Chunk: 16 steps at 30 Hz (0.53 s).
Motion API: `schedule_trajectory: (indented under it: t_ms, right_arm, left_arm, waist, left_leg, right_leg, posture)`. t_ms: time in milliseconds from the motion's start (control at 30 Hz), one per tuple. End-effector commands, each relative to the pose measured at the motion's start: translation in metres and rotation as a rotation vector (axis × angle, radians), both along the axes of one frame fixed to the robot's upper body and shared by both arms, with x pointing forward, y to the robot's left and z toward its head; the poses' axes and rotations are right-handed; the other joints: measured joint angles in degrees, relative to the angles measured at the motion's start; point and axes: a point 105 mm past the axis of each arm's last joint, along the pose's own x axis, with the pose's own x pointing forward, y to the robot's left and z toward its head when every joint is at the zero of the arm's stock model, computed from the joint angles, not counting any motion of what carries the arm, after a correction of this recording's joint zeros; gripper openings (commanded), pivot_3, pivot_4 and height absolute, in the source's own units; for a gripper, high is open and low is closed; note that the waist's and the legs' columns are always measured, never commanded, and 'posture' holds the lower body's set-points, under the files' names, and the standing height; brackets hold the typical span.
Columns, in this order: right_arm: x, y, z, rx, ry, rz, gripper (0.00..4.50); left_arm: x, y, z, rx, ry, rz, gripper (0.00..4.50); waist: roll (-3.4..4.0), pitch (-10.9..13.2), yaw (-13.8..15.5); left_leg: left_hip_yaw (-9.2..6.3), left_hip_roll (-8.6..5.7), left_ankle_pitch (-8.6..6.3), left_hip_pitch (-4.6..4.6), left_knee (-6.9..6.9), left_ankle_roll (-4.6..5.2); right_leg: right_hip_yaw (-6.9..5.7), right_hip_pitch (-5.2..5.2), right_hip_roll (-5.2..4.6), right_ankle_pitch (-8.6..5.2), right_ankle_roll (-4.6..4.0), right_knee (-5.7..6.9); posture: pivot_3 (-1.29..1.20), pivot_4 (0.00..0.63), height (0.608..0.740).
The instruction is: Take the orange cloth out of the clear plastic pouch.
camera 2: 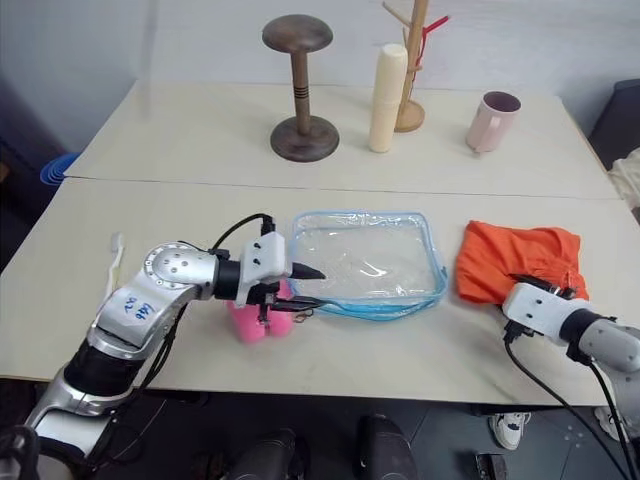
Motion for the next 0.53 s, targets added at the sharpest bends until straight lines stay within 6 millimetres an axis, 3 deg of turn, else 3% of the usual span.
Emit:
schedule_trajectory:
  t_ms: [33, 67, 133, 300, 367, 433, 533]
  right_arm:
    - [-0.021, 0.001, 0.035, 0.144, 0.037, -0.017, 4.05]
    - [-0.029, -0.002, 0.042, 0.217, 0.056, -0.053, 4.39]
    - [-0.049, -0.017, 0.056, 0.373, 0.104, -0.152, 4.50]
    - [-0.083, -0.068, 0.076, 0.610, 0.123, -0.389, 4.50]
    - [-0.097, -0.079, 0.077, 0.684, 0.164, -0.435, 4.50]
    - [-0.104, -0.083, 0.080, 0.724, 0.171, -0.449, 4.50]
    - [-0.102, -0.087, 0.082, 0.751, 0.151, -0.468, 4.50]
  left_arm:
    - [-0.008, 0.010, 0.021, -0.091, 0.006, 0.004, 3.55]
    - [-0.007, 0.018, 0.026, -0.117, 0.014, 0.032, 3.87]
    - [-0.003, 0.044, 0.038, -0.160, 0.025, 0.098, 4.47]
    - [0.000, 0.113, 0.048, -0.097, 0.023, 0.207, 4.47]
    - [0.004, 0.143, 0.053, -0.072, 0.030, 0.260, 4.47]
    - [0.005, 0.160, 0.061, -0.071, 0.037, 0.280, 4.47]
    - [0.009, 0.169, 0.068, -0.056, 0.012, 0.292, 4.47]
  waist:
    - [0.01, 0.00, 0.25]
    - [0.00, 0.01, 0.47]
    - [0.02, 0.02, 0.49]
    - [0.02, 0.02, 0.21]
    - [0.02, 0.02, 0.27]
    - [0.02, 0.02, 0.26]
    - [0.02, 0.02, 0.25]
  left_leg:
    - [0.00, 0.00, 0.00, 0.00, -0.01, 0.01]
    - [0.00, 0.00, -0.01, 0.00, -0.01, 0.02]
    - [-0.02, 0.00, -0.01, -0.01, -0.02, 0.02]
    - [-0.03, 0.02, -0.02, 0.17, -0.16, 0.02]
    - [-0.04, 0.01, -0.02, 0.16, -0.16, 0.04]
    - [-0.04, 0.01, -0.03, 0.15, -0.21, 0.06]
    - [-0.05, 0.00, -0.06, 0.15, -0.25, 0.09]
  right_leg:
    - [0.00, 0.02, -0.01, 0.00, 0.00, -0.03]
    - [0.00, 0.02, -0.02, 0.00, 0.00, -0.05]
    - [0.00, 0.02, -0.02, 0.00, 0.00, -0.06]
    - [0.00, 0.17, -0.02, 0.00, 0.00, -0.43]
    - [0.00, 0.18, -0.03, -0.01, -0.01, -0.50]
    - [0.00, 0.17, -0.03, -0.01, -0.03, -0.53]
    - [0.00, 0.17, -0.06, -0.01, -0.03, -0.59]
  posture:
    - [0.00, 0.150, 0.740]
    - [0.00, 0.150, 0.740]
    - [0.00, 0.150, 0.740]
    - [0.00, 0.150, 0.740]
    - [0.00, 0.150, 0.740]
    - [0.00, 0.150, 0.740]
    - [0.00, 0.150, 0.740]
